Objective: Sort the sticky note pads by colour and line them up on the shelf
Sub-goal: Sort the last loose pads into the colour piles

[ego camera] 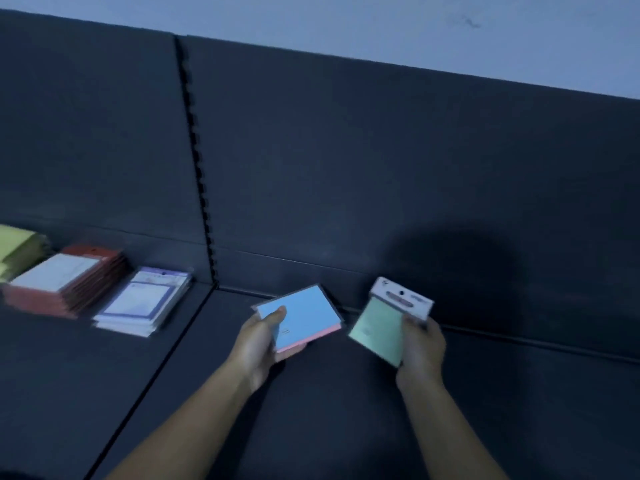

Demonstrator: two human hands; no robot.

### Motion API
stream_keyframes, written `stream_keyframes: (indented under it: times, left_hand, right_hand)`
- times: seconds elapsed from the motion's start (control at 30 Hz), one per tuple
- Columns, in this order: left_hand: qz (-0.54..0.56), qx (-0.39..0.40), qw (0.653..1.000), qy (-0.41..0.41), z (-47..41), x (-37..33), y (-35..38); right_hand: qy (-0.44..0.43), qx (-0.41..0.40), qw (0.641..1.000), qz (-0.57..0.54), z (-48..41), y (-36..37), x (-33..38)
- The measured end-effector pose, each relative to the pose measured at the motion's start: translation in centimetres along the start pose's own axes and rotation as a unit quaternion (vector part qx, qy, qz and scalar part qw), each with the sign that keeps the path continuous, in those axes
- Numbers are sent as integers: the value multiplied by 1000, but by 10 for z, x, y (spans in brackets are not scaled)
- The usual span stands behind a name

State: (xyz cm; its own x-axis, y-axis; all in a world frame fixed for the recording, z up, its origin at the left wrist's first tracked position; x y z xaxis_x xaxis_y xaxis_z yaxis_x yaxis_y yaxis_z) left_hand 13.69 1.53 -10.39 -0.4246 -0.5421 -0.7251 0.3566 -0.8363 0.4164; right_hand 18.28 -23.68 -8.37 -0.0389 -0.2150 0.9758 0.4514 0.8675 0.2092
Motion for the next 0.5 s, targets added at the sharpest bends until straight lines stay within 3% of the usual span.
stream_keyframes:
  times: [0.1,0.23,0.3,0.4,0.5]
  left_hand:
    - [0,-71,997,29,22,0,-21]
    - [-24,-125,990,54,59,13,-24]
    - [-20,-129,989,74,78,19,-21]
    - [22,-148,982,119,113,22,-28]
    - [19,-193,967,165,150,18,-47]
  right_hand:
    - [-28,45,998,-24,-3,11,12]
    - [-16,265,963,37,37,62,4]
    - [-43,336,939,58,61,76,0]
    - [-71,369,924,68,90,86,-3]
    - [-35,423,903,60,130,101,-12]
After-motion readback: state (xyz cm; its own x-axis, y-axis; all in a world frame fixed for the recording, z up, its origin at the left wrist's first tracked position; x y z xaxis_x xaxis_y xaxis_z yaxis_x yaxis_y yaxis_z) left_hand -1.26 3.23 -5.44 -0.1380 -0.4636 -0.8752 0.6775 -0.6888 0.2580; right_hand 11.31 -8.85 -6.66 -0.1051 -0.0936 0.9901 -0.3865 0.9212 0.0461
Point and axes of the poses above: each hand's wrist, its own z-axis away from the middle knuckle, its own y-axis out of the palm, x = y × z, the point moved 9 cm from there along -z, towards the middle knuckle, and after that the axes turned 13 degrees about -y, right-handed, at the moved point
